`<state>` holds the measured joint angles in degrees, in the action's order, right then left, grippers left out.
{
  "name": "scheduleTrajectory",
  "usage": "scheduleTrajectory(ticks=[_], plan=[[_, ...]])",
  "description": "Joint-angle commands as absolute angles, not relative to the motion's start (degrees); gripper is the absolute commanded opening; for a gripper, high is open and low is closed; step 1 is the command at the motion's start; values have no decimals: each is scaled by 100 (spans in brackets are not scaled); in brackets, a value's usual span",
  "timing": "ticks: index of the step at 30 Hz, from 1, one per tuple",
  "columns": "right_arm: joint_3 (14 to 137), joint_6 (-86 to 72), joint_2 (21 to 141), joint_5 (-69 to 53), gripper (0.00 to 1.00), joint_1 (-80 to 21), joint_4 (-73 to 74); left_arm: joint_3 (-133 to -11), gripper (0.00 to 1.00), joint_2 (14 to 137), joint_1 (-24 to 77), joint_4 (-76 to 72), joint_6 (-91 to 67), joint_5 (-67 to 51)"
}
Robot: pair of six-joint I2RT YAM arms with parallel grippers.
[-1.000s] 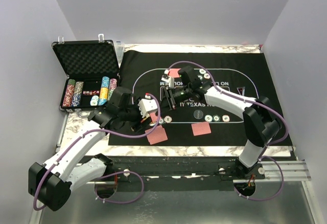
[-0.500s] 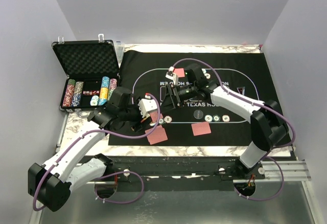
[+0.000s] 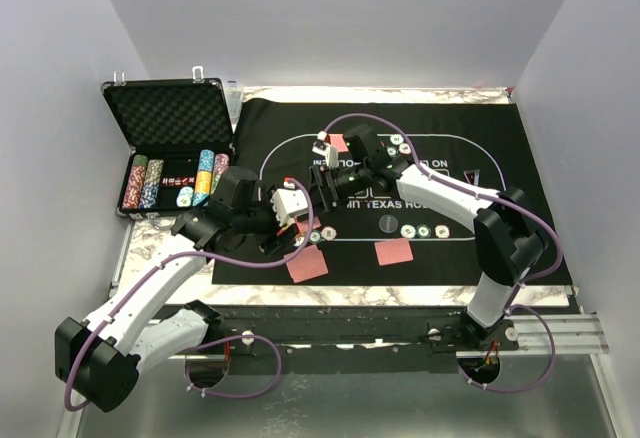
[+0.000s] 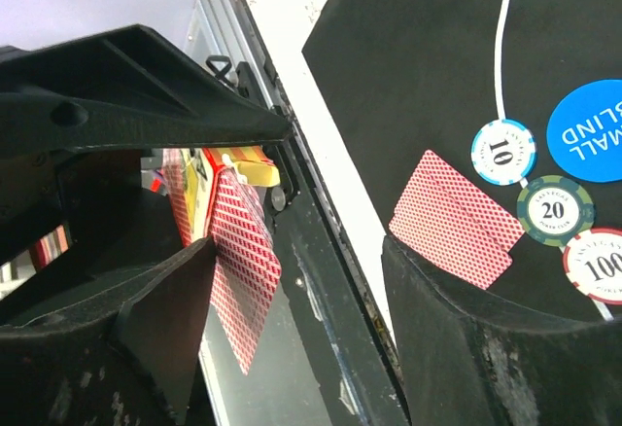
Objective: Distribute texas hold em gaming equipment
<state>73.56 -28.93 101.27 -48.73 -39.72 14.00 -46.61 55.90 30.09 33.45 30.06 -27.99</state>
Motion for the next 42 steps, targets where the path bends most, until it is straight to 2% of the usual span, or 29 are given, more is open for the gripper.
scheduleTrajectory(ticks=[1,6,10,14,19,22,27,35,42], plan=[[7549,-2674,10180,-4540,67,-4023,1757,-4879,0,5598,3026,3160,2928,-2919],[7405,-2440,10018,-4359,46,-3951,2066,-4804,0,5539,2977,3147,2868,-2874],[7314,-2325,9846,-4475,39,-3851,2185,-4757,0,5528,2927,3131,2857,-2865],[7312,-2288,9734,-4719,39,-3815,2181,-4755,0,5546,2918,3109,2871,-2875],[7306,-2550,9668,-5249,55,-3814,1847,-4815,0,5607,2918,3097,2899,-2928],[7291,-2641,9662,-5387,56,-3822,1760,-4860,0,5625,2918,3100,2900,-2919],[7373,-2335,9680,-5112,36,-3808,2197,-4807,0,5584,2918,3111,2900,-2832],[7338,-2100,9525,-4967,25,-3760,2533,-4659,0,5393,2898,3145,2908,-2821],[7476,-2364,9766,-5344,1,-3777,2145,-4761,0,5489,2900,3146,2945,-2908]])
